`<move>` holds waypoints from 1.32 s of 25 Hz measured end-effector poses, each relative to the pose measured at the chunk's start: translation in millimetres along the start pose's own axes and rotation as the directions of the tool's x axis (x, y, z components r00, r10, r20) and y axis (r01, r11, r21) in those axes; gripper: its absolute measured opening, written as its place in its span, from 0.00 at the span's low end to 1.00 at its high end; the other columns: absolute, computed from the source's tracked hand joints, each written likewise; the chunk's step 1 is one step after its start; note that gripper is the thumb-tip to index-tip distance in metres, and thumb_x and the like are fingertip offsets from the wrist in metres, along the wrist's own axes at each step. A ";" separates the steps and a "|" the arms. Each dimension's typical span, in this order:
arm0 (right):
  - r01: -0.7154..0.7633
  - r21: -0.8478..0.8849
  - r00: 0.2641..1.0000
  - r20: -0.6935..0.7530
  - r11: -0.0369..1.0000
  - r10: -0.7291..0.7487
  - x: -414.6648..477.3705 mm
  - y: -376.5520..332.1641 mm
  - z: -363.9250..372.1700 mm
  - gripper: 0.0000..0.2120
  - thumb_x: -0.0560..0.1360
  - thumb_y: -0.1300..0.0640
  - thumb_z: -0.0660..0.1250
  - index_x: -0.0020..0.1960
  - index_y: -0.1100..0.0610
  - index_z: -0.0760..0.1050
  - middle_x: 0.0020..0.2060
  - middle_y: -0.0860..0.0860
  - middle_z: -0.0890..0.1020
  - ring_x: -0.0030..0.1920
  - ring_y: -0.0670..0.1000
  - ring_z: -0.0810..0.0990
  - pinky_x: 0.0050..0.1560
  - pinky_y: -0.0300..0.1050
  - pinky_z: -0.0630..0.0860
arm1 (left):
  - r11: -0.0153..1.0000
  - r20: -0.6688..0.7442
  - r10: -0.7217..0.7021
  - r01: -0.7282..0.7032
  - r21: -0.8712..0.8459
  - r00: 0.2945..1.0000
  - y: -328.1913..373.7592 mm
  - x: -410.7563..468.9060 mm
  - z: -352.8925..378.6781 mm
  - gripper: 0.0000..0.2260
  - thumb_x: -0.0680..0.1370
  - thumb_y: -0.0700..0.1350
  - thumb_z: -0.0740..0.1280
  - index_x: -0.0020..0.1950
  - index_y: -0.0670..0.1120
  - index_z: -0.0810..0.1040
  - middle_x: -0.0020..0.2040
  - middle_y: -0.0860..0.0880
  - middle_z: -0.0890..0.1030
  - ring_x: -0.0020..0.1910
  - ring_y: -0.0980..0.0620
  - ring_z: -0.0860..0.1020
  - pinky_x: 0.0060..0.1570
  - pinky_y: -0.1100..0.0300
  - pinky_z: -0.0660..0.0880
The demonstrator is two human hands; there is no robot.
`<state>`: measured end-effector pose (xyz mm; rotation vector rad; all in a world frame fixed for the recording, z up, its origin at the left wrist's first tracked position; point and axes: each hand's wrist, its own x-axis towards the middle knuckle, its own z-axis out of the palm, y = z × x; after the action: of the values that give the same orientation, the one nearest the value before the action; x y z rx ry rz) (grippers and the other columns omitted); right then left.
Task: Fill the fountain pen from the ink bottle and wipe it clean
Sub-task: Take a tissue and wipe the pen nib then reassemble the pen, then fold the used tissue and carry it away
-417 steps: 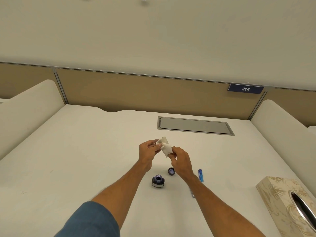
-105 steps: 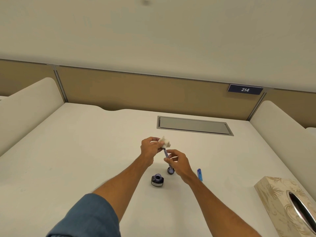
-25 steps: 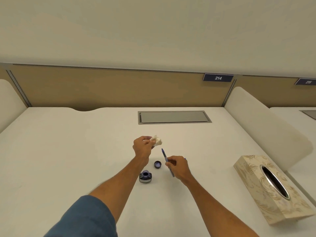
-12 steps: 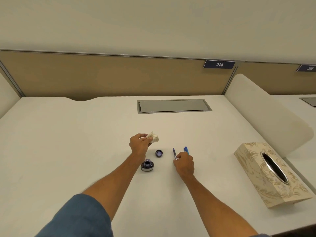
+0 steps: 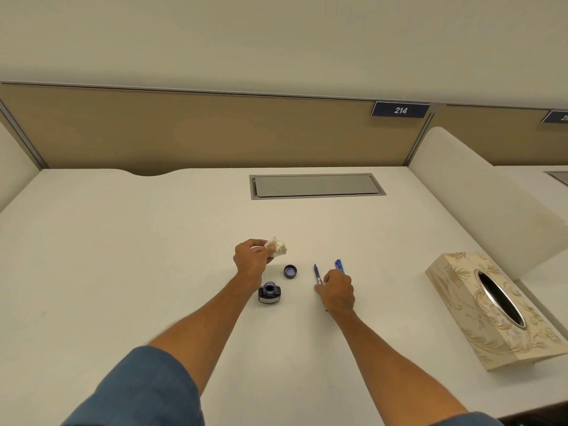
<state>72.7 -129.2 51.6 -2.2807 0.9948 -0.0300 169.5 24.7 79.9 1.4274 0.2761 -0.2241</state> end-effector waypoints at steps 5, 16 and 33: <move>0.000 0.010 1.000 0.001 1.000 0.000 -1.2 0.6 -1.7 0.09 0.70 0.59 0.71 0.38 0.58 0.71 0.39 0.54 0.75 0.39 0.57 0.75 0.38 0.44 0.71 | 1.000 0.001 -0.008 0.008 0.013 1.000 -2.2 1.1 0.5 0.09 0.69 0.31 0.74 0.47 0.34 0.79 0.43 0.37 0.82 0.41 0.44 0.81 0.37 0.63 0.82; 0.022 -0.031 0.999 -0.040 0.999 -0.023 -2.0 -7.8 -8.7 0.09 0.73 0.59 0.68 0.50 0.64 0.76 0.48 0.58 0.80 0.41 0.56 0.73 0.41 0.44 0.69 | 1.000 0.005 -0.021 0.021 0.002 1.000 0.0 -1.8 -7.4 0.08 0.69 0.32 0.74 0.46 0.36 0.79 0.42 0.38 0.82 0.41 0.44 0.81 0.39 0.61 0.82; 0.586 0.331 0.706 0.239 0.740 -0.666 -32.9 -130.5 21.3 0.12 0.75 0.51 0.69 0.54 0.56 0.81 0.42 0.50 0.83 0.37 0.40 0.80 0.38 0.27 0.73 | 0.999 -0.027 0.021 -0.020 0.030 0.999 21.0 -23.0 -91.4 0.09 0.69 0.31 0.72 0.48 0.37 0.80 0.45 0.36 0.83 0.45 0.40 0.83 0.47 0.54 0.82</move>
<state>139.7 -29.4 115.8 -2.1933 -0.0165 -0.0320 149.4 117.8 95.9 1.4633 0.2819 -0.1928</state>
